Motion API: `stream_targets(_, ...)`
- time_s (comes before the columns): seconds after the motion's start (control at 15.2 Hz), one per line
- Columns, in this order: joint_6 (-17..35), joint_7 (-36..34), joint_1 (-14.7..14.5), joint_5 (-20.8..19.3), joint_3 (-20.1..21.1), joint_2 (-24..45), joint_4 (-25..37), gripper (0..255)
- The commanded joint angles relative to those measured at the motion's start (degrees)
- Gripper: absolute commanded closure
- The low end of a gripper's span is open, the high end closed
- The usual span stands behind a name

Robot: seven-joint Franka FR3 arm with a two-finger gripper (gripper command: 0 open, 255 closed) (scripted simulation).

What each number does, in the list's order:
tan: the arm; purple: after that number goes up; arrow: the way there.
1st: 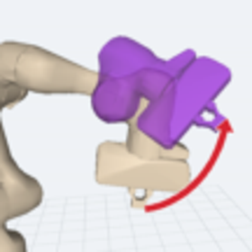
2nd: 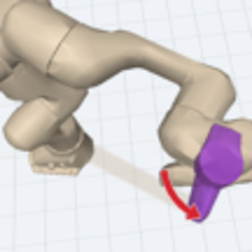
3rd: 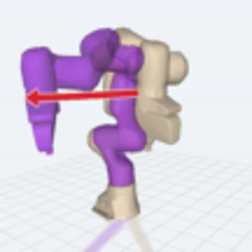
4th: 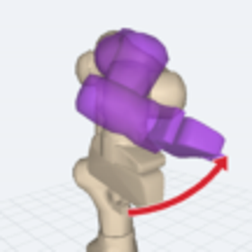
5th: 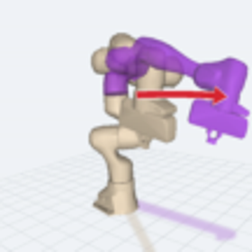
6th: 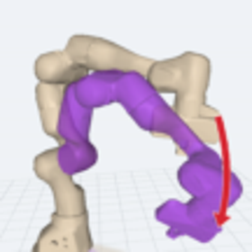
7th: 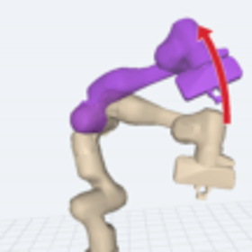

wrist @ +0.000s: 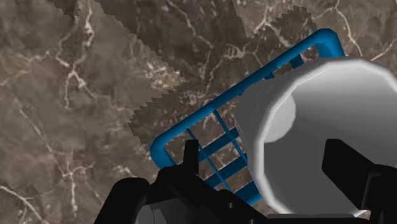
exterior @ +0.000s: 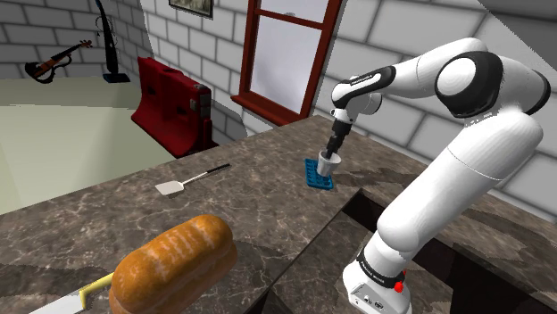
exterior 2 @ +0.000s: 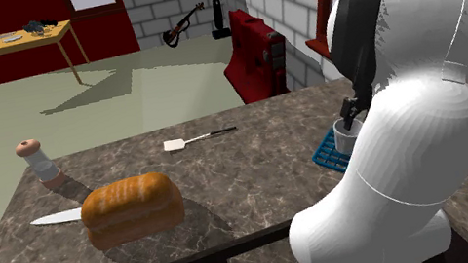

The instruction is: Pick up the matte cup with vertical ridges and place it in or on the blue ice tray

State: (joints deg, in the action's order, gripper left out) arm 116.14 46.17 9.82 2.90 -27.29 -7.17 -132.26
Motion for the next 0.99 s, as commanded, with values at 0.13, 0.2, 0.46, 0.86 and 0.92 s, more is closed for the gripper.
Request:
stream_targets(0.13, 0.0, 0.0, 0.0, 0.0, 0.0, 0.0, 0.0, 0)
stream_targets(0.2, -2.0, -0.3, 0.1, -0.3, 0.0, -0.6, 1.4, 0)
stream_targets(0.46, -7.4, -0.7, 0.2, -1.0, 0.1, -1.8, 5.9, 0)
stream_targets(0.86, -7.4, -0.7, 0.2, -1.0, 0.1, -1.8, 5.9, 0)
stream_targets(0.92, -7.4, -0.7, 0.2, -1.0, 0.1, -1.8, 5.9, 0)
